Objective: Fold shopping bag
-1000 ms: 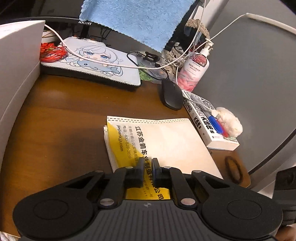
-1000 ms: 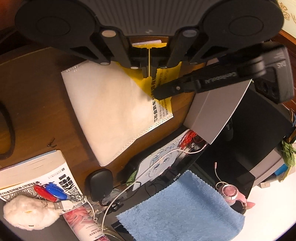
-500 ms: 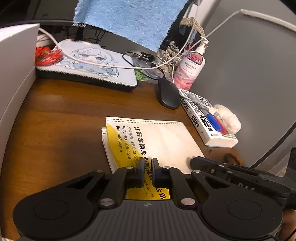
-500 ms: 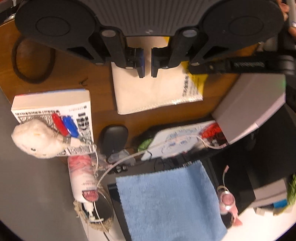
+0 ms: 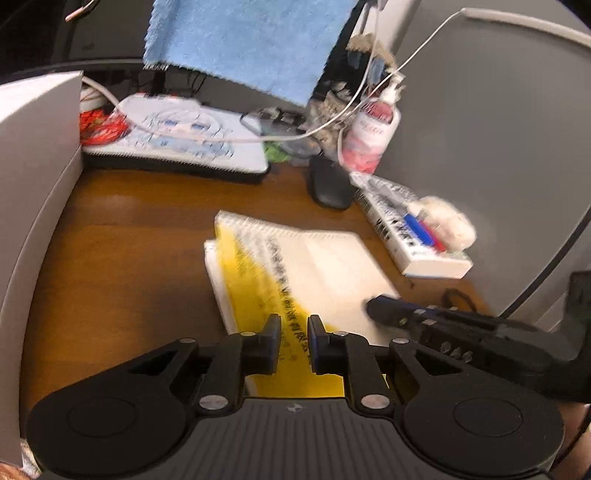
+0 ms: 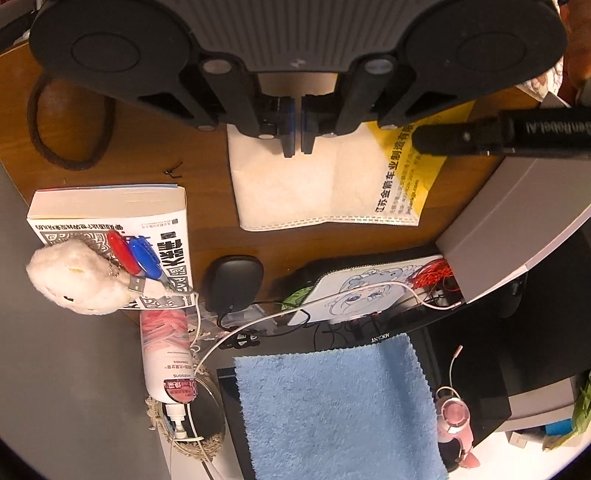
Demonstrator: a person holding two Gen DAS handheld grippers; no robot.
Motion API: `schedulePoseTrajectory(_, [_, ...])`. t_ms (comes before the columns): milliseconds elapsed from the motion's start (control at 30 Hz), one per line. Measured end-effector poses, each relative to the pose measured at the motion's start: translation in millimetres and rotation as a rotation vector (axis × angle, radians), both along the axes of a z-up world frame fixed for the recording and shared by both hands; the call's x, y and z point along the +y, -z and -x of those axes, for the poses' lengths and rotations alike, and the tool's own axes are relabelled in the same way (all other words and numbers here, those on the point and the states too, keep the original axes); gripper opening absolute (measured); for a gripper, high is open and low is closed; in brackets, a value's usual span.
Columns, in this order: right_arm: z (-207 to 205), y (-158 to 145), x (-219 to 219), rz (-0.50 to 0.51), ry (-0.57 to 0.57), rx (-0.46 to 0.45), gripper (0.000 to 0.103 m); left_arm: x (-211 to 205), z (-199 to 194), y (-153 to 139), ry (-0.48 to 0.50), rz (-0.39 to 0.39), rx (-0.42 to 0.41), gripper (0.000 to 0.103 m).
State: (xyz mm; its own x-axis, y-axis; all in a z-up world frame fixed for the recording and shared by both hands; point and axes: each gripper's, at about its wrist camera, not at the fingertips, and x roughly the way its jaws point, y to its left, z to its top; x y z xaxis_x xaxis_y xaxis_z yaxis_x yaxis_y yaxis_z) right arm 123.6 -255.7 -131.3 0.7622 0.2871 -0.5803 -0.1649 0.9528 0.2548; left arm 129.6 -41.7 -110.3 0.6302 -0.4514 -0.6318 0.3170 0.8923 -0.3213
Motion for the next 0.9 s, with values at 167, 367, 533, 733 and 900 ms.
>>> schedulePoseTrajectory(167, [1.2,1.4,-2.2,-0.021,0.005,-0.007,0.000,2.0,-0.9,6.2,-0.009,-0.006,0.006,0.012])
schedulePoseTrajectory(367, [8.5,-9.1,-41.9,-0.322,-0.008,-0.003,0.018,9.7,-3.6,10.6,-0.008,0.041,0.023,0.012])
schedulePoseTrajectory(533, [21.8,-18.0,-69.1,-0.378,0.037,-0.023,0.040,11.9,-4.3,11.5,-0.002,0.058,0.025,0.012])
schedulePoseTrajectory(733, [16.8,5.1,-76.3,-0.436,0.059,0.083,0.040,13.6,-5.0,11.7,0.000,0.069,0.029,0.012])
schedulePoseTrajectory(900, [15.3,3.8,-66.6,-0.508,-0.003,0.080,0.026,14.7,-4.8,11.9,0.000,0.074,0.029,0.012])
